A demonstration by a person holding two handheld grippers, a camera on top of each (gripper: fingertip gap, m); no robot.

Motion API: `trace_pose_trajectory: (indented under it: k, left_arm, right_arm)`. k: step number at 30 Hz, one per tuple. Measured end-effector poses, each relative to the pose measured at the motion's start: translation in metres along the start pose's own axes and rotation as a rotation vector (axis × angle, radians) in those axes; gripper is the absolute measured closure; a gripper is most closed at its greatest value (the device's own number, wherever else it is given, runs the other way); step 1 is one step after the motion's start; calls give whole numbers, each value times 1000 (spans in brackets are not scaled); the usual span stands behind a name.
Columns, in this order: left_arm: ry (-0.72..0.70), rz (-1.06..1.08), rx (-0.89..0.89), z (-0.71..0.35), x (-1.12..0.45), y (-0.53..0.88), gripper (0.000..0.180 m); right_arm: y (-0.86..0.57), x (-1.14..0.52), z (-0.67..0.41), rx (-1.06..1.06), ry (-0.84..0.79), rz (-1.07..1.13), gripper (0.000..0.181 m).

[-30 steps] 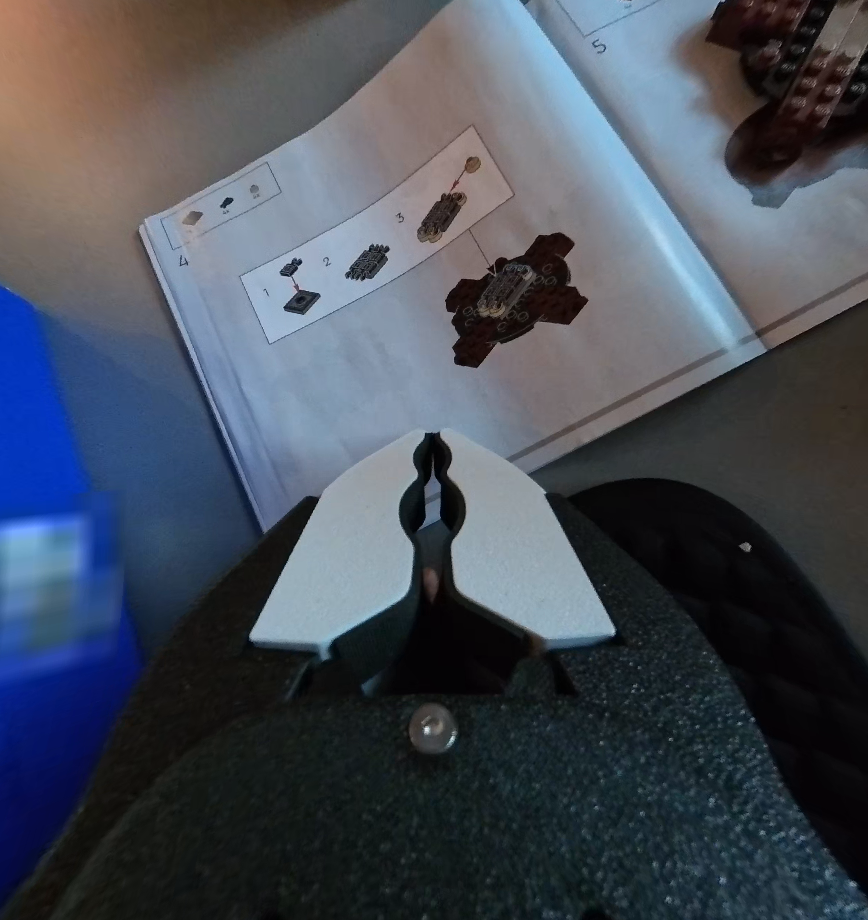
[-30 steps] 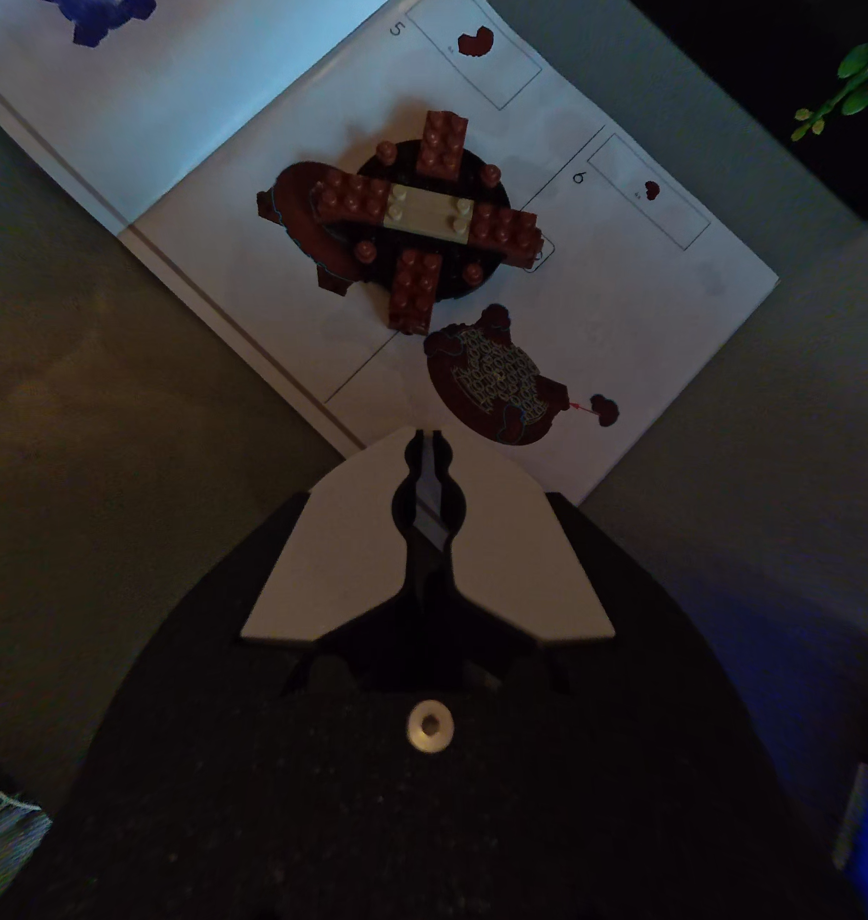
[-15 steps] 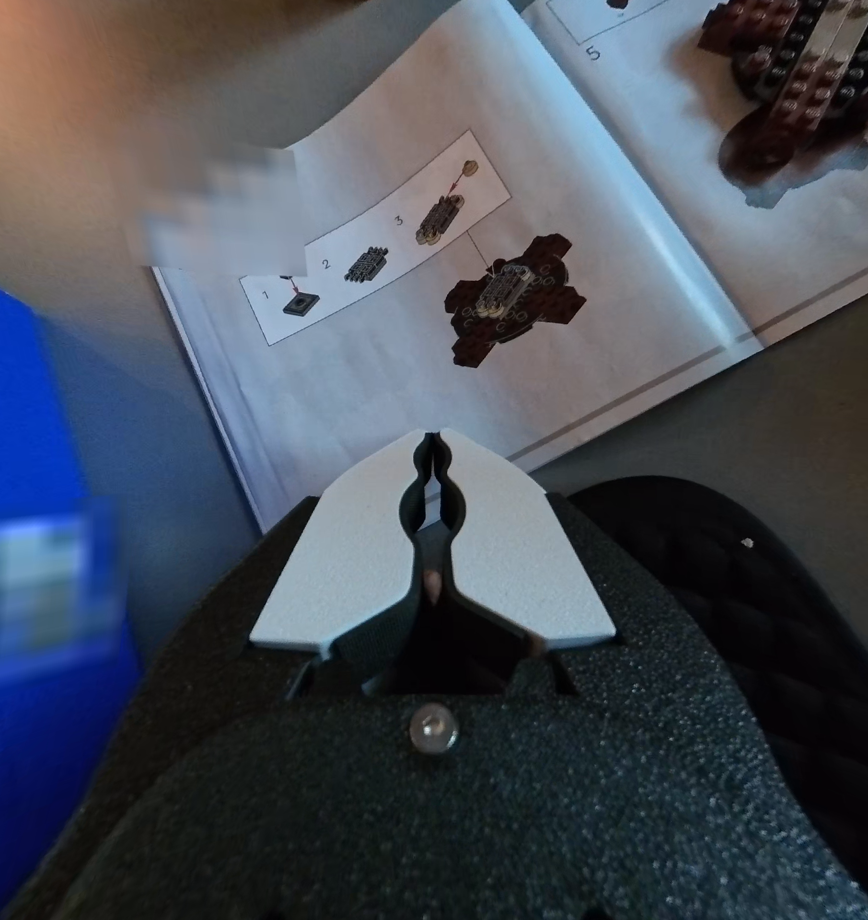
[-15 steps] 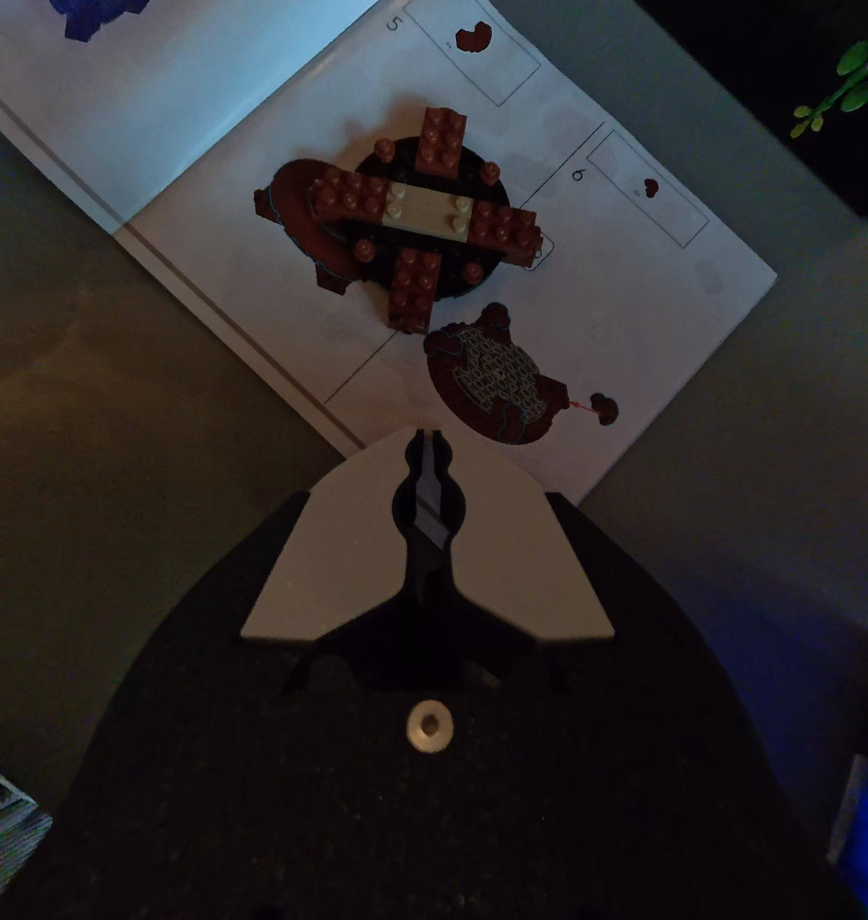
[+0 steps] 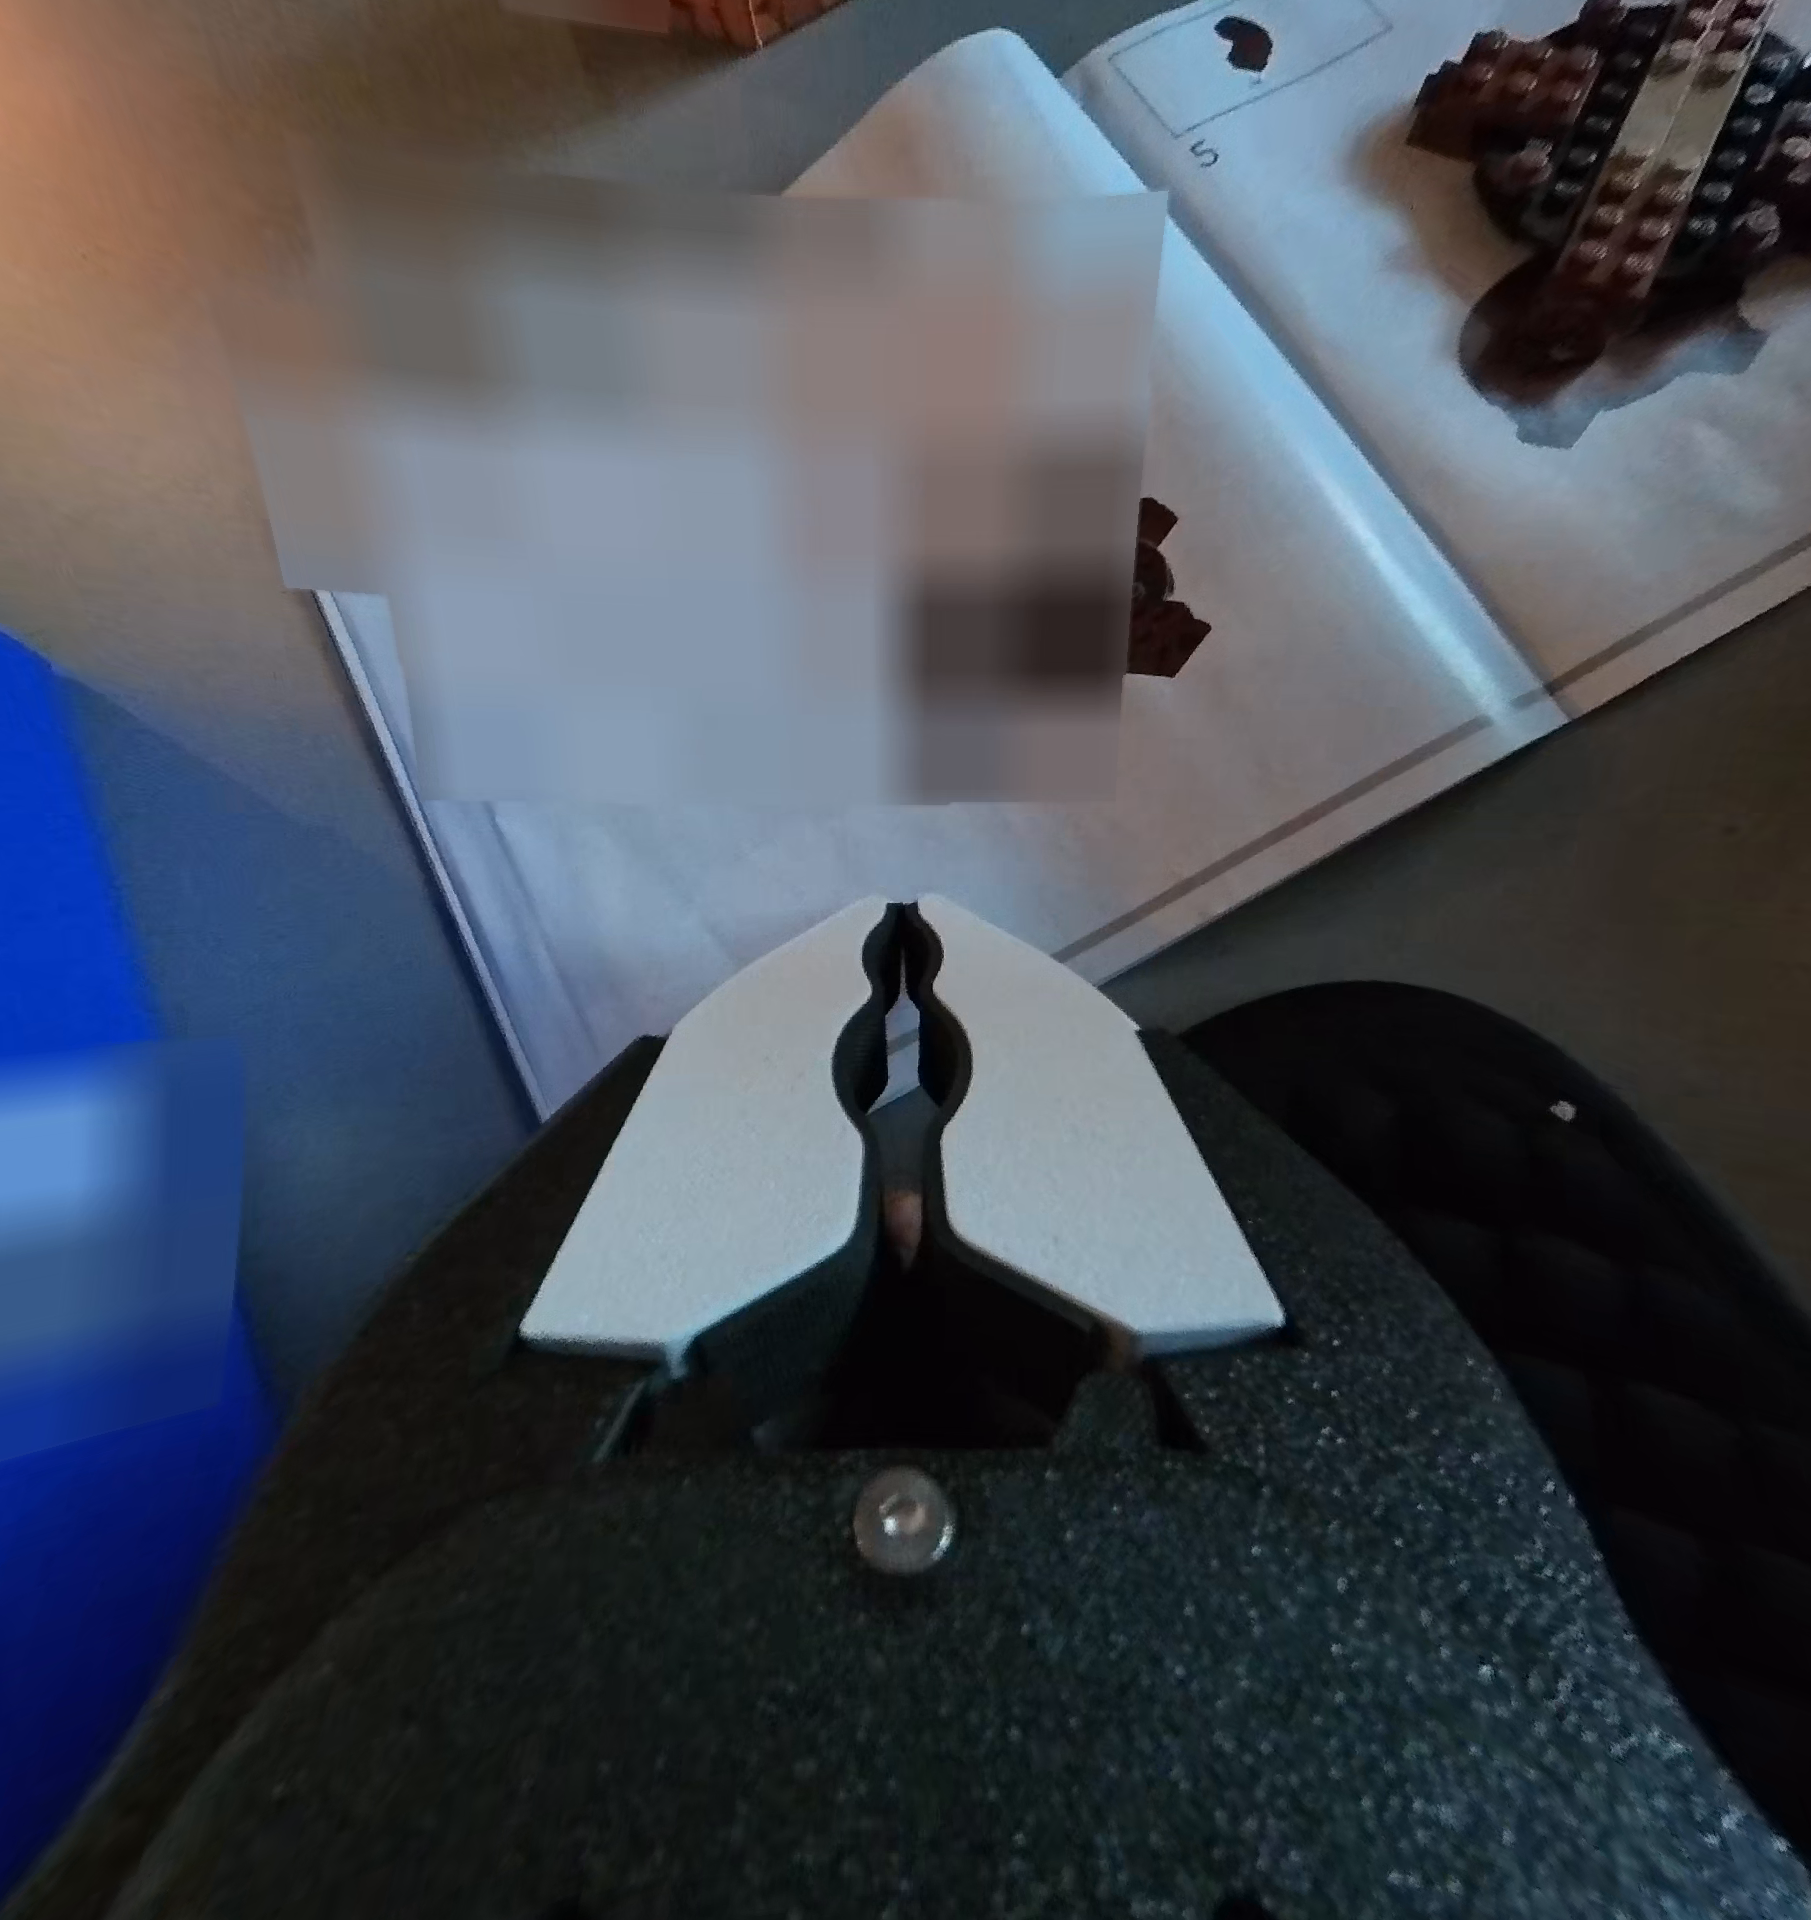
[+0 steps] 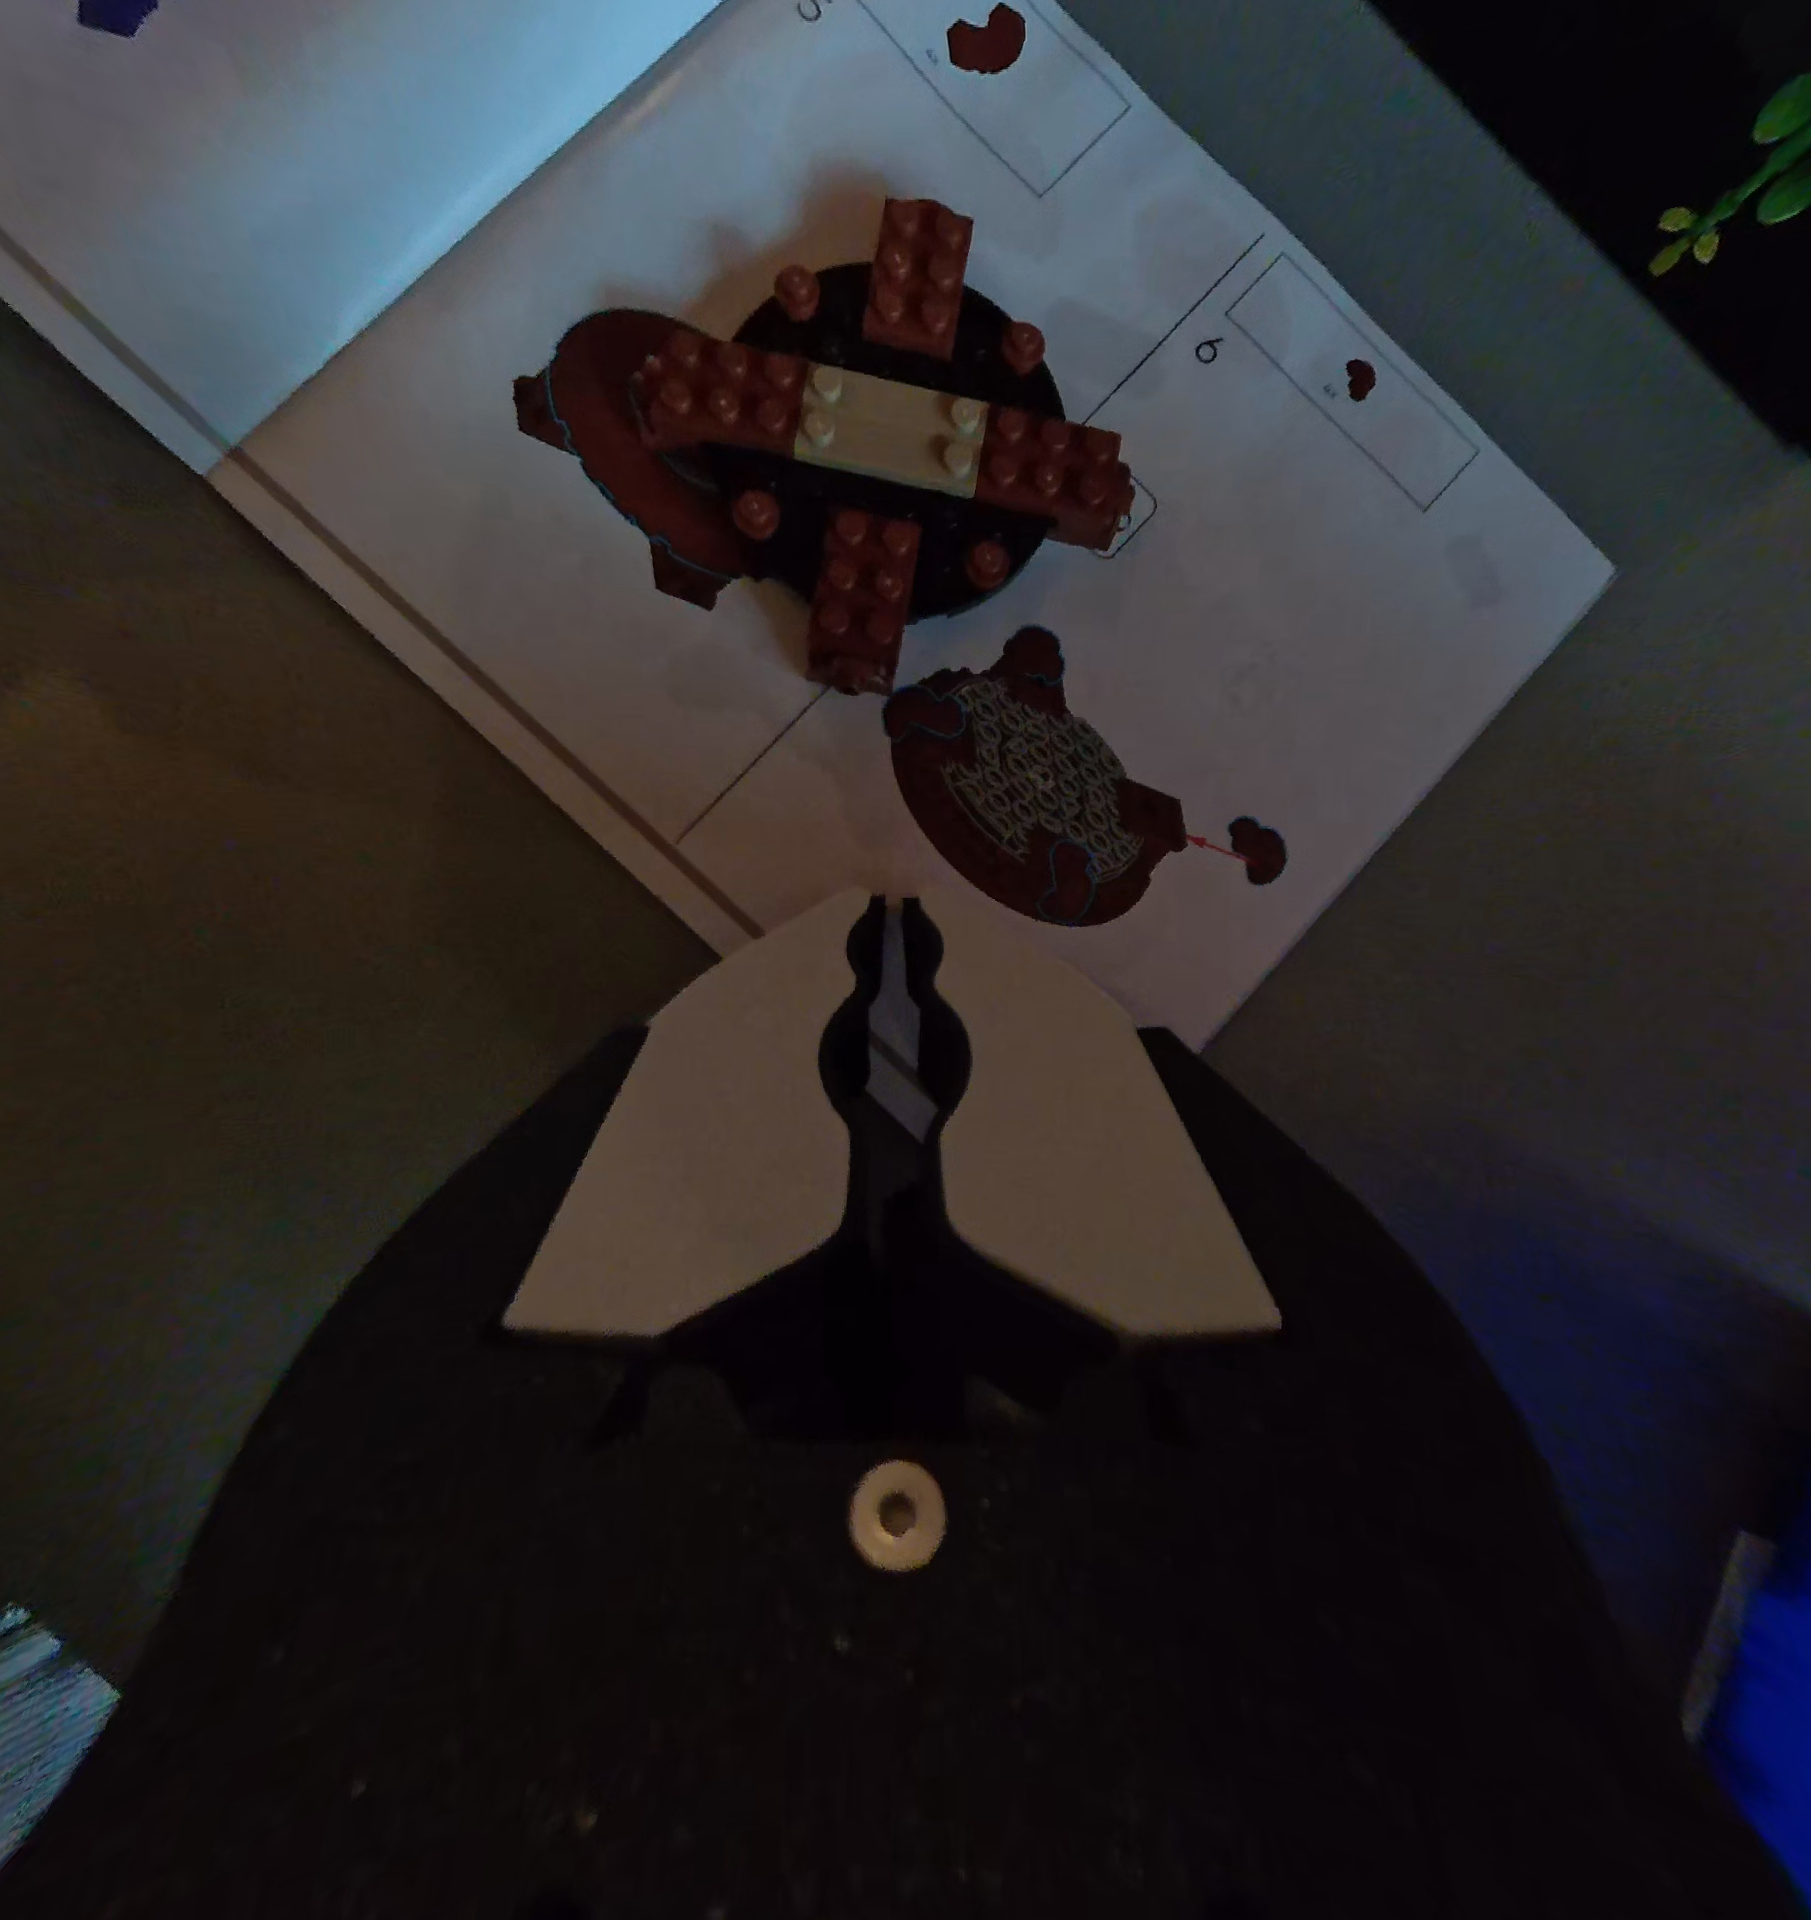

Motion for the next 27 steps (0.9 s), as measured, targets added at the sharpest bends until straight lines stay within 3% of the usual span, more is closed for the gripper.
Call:
trace_pose_trajectory:
  k: [1, 20, 22, 24, 27]
  left_arm:
    - [-3, 1, -1, 0, 0, 0, 180]
    - [-27, 29, -9, 2, 0, 2, 179]
    - [-29, 44, -21, 0, 2, -1, 174]
    - [-48, 59, -36, -5, 14, -4, 157]
    - [-197, 87, -66, -22, 62, -1, 130]
  right_arm:
    - [0, 0, 0, 3, 6, 1, 178]
    - [2, 0, -10, 41, 127, 22, 178]
    - [2, -1, -11, 42, 129, 24, 178]
    - [3, -1, -11, 43, 128, 27, 178]
    - [3, -1, -11, 52, 128, 33, 178]
Point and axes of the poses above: each gripper's, where its closed fingertips meet, x back along the fingers, z out of its underside, y = z × x across the jaws, the point moved 9 cm from there along x, back along the fingers, and after that the axes turned 10 degrees about -x, right-handed, at the moved point
